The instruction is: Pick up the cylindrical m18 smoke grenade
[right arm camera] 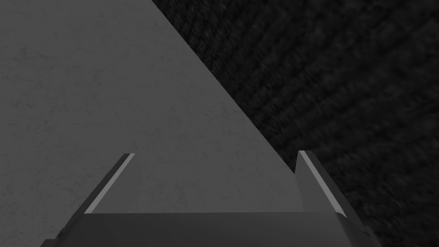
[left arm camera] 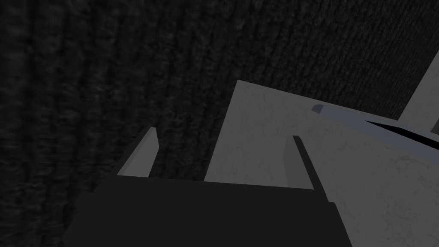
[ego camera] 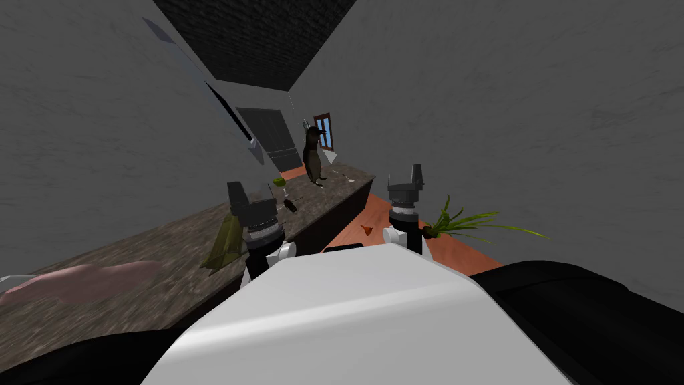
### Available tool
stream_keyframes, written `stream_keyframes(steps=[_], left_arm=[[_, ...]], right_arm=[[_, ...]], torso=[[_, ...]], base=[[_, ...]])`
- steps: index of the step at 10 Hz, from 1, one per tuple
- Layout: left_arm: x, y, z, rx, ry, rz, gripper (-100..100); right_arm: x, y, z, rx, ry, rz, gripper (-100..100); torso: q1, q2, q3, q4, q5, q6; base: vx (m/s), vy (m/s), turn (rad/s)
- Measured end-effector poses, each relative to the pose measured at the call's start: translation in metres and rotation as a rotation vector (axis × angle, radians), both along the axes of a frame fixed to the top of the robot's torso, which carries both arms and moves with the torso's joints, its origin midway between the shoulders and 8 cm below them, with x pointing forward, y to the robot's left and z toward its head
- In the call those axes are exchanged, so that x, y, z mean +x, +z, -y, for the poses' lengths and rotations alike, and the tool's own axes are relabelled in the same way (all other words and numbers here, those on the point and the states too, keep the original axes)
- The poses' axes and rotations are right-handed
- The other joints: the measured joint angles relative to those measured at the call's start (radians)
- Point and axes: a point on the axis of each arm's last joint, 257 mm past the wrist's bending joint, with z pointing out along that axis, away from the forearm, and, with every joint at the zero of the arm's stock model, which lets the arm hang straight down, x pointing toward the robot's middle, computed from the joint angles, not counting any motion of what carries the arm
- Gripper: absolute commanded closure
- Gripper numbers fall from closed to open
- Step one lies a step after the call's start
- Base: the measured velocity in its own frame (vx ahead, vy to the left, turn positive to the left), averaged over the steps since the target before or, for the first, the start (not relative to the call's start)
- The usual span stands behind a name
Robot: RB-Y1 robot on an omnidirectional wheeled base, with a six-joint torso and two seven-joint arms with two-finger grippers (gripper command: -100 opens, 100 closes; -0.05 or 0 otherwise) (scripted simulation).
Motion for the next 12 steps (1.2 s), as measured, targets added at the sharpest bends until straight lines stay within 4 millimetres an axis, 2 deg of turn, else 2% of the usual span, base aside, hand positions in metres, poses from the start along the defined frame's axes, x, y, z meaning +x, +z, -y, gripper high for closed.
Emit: stream_keyframes(steps=[7, 10, 12], left_arm=[[0.035, -0.050, 0.007, 0.206, 0.064, -0.139, -100], [0.051, -0.081, 0.004, 0.308, 0.110, -0.207, -100], [0.065, -0.109, -0.005, 0.391, 0.152, -0.266, -100]], right_arm=[[0.000, 0.000, 0.000, 0.000, 0.000, 0.000, 0], [0.000, 0.000, 0.000, 0.000, 0.000, 0.000, 0], [0.000, 0.000, 0.000, 0.000, 0.000, 0.000, 0]], torso=[[0.003, 0.002, 0.001, 0.000, 0.001, 0.000], [0.005, 0.002, 0.001, 0.001, 0.001, 0.000], [0.007, 0.003, 0.002, 0.001, 0.002, 0.000]], base=[[-0.029, 0.049, -0.026], [-0.042, 0.068, -0.047], [-0.041, 0.094, -0.054]])
